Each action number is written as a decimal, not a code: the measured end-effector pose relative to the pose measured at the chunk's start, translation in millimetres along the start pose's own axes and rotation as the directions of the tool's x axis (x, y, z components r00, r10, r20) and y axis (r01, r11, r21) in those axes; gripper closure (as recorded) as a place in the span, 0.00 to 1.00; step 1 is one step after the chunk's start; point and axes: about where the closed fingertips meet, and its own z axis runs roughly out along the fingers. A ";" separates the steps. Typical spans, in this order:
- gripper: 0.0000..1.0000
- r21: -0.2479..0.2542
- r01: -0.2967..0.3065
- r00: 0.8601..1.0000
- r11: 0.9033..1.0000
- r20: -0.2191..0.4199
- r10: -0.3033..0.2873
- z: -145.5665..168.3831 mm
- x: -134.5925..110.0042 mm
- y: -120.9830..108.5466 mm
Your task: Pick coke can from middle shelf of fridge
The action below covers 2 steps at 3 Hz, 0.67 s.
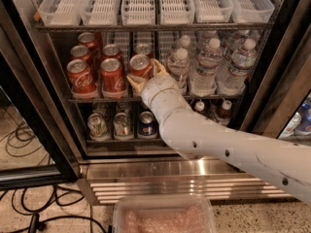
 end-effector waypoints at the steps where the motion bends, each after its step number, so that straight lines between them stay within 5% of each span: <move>1: 1.00 -0.027 -0.019 0.999 0.999 0.033 0.020 -13.5 -20.7 -6.9; 2: 1.00 -0.077 -0.025 1.000 0.997 0.001 0.025 -34.7 -25.3 -13.9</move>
Offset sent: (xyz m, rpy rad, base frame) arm -0.0608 -0.0221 0.0299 -0.0036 0.1275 0.1526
